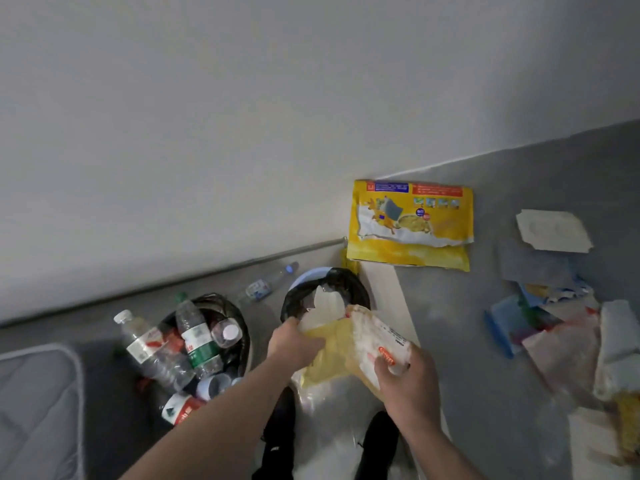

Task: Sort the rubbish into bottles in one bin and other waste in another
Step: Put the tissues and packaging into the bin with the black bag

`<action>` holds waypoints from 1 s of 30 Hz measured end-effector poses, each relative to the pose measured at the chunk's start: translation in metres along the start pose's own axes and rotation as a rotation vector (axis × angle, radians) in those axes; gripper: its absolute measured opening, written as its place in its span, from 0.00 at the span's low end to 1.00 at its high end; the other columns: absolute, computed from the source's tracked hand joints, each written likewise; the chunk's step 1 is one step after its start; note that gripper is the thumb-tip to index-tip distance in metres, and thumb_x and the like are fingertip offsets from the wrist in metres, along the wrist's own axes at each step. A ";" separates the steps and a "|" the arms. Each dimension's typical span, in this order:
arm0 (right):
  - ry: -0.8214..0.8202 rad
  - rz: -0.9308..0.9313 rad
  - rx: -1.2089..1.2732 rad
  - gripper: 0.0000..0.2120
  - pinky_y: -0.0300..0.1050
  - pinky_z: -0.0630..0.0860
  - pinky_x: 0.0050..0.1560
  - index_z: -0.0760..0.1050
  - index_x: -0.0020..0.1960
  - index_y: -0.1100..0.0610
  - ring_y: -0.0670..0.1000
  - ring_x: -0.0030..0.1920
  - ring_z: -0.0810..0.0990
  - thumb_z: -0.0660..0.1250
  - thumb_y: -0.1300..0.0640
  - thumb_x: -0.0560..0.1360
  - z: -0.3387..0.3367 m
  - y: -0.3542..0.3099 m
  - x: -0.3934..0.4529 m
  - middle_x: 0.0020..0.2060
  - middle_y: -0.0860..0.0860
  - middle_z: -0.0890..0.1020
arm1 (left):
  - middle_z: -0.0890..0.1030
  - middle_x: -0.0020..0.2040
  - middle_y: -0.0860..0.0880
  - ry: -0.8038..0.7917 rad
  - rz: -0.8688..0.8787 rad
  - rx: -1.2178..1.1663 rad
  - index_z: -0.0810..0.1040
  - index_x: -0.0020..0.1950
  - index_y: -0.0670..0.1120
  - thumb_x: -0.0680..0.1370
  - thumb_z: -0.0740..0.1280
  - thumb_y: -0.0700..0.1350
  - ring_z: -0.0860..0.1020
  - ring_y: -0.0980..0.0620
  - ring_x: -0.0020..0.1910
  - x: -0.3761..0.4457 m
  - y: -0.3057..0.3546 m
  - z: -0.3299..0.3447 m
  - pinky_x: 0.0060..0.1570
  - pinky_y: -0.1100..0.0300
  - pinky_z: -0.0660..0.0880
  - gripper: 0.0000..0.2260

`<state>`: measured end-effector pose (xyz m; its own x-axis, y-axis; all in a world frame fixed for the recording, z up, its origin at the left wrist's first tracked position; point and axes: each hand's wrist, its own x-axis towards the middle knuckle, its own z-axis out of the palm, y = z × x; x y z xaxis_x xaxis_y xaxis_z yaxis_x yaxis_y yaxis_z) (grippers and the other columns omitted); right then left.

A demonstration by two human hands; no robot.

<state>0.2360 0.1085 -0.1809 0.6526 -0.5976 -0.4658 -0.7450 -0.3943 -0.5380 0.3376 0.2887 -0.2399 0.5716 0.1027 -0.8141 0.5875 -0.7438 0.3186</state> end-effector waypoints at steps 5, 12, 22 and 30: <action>-0.002 -0.034 -0.107 0.20 0.45 0.74 0.47 0.77 0.61 0.59 0.53 0.49 0.78 0.72 0.49 0.74 0.050 0.020 0.045 0.52 0.52 0.77 | 0.82 0.39 0.52 -0.034 0.022 0.115 0.79 0.53 0.48 0.70 0.71 0.52 0.80 0.55 0.37 0.092 0.014 0.030 0.35 0.60 0.79 0.14; -0.009 -0.092 -0.173 0.17 0.43 0.71 0.46 0.78 0.59 0.59 0.52 0.47 0.76 0.72 0.51 0.74 0.104 0.042 0.097 0.50 0.52 0.77 | 0.81 0.43 0.49 -0.103 0.073 0.369 0.78 0.48 0.45 0.76 0.65 0.50 0.76 0.53 0.37 0.193 -0.017 0.067 0.34 0.60 0.73 0.09; -0.013 -0.076 -0.260 0.14 0.43 0.67 0.44 0.77 0.58 0.56 0.51 0.48 0.75 0.68 0.47 0.78 0.136 0.038 0.132 0.51 0.51 0.77 | 0.76 0.66 0.51 0.141 0.208 0.293 0.67 0.74 0.54 0.73 0.68 0.65 0.76 0.46 0.64 0.178 -0.012 0.056 0.60 0.47 0.77 0.33; -0.208 0.086 -0.018 0.13 0.51 0.81 0.51 0.76 0.57 0.51 0.54 0.51 0.82 0.71 0.49 0.75 0.175 0.015 0.167 0.51 0.49 0.81 | 0.75 0.66 0.51 0.094 0.257 0.228 0.68 0.74 0.53 0.76 0.69 0.54 0.76 0.50 0.60 0.139 -0.020 0.008 0.59 0.53 0.76 0.28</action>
<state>0.3581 0.1246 -0.3898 0.5998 -0.4733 -0.6452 -0.8001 -0.3621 -0.4782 0.4009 0.3124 -0.3627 0.7407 -0.0546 -0.6697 0.2808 -0.8803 0.3823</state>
